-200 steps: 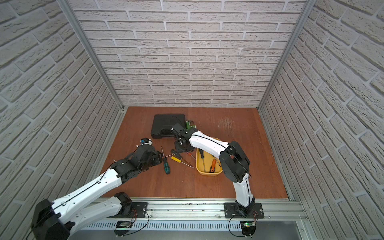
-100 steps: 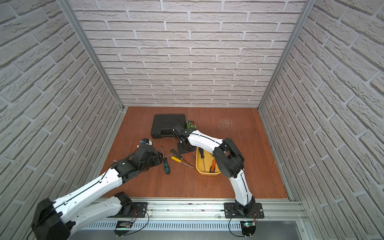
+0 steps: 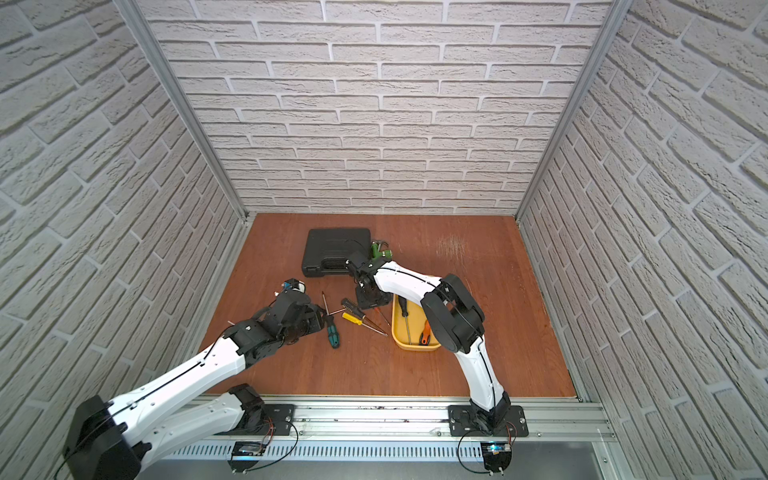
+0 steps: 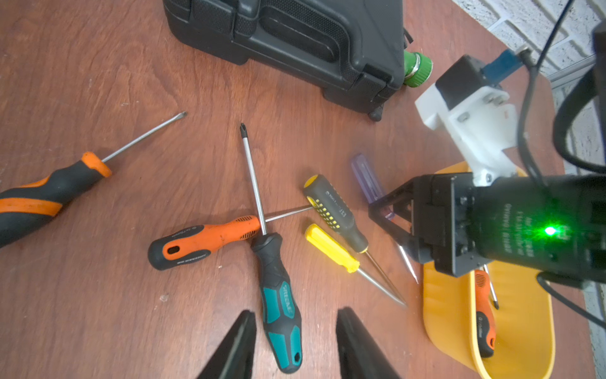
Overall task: Put the screwdriver on the desktop into the storage box
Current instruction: Pick up the screwdriver from the center of the board.
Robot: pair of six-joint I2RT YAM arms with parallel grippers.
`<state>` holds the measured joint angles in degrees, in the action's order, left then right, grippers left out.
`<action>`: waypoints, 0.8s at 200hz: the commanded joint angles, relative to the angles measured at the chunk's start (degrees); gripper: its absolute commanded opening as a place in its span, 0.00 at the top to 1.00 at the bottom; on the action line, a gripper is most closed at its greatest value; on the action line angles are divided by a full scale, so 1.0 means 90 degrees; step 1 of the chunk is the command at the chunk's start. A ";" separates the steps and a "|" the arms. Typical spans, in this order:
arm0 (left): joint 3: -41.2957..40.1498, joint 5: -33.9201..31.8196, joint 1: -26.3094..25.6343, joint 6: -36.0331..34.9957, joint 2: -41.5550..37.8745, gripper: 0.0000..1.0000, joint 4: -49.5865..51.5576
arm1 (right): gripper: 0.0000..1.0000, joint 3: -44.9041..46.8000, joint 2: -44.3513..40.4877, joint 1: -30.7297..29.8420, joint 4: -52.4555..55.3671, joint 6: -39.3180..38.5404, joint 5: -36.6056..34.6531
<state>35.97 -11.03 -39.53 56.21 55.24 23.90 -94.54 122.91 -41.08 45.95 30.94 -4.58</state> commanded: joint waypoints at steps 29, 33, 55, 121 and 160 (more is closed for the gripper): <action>-0.0078 0.0065 0.0034 -0.0014 0.0013 0.55 -0.0253 | 0.56 0.0113 0.0017 -0.0016 -0.0120 0.0026 0.0184; -0.0072 0.0071 0.0035 -0.0014 0.0021 0.56 -0.0261 | 0.57 0.0115 0.0023 -0.0016 -0.0131 0.0034 0.0192; -0.0085 0.0072 0.0028 -0.0017 0.0029 0.55 -0.0269 | 0.59 0.0163 0.0040 -0.0025 -0.0135 0.0075 0.0187; -0.0110 0.0111 0.0029 0.0015 0.0068 0.56 -0.0319 | 0.66 0.0403 0.0006 -0.0047 -0.0240 0.0185 0.0222; -0.0109 0.0131 0.0035 0.0017 0.0146 0.56 -0.0360 | 0.72 0.0528 -0.0089 -0.0060 -0.0301 0.0215 0.0233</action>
<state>35.83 -10.11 -39.53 56.23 56.07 22.39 -91.98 122.89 -41.15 43.90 31.90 -3.18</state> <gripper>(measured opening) 0.443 0.308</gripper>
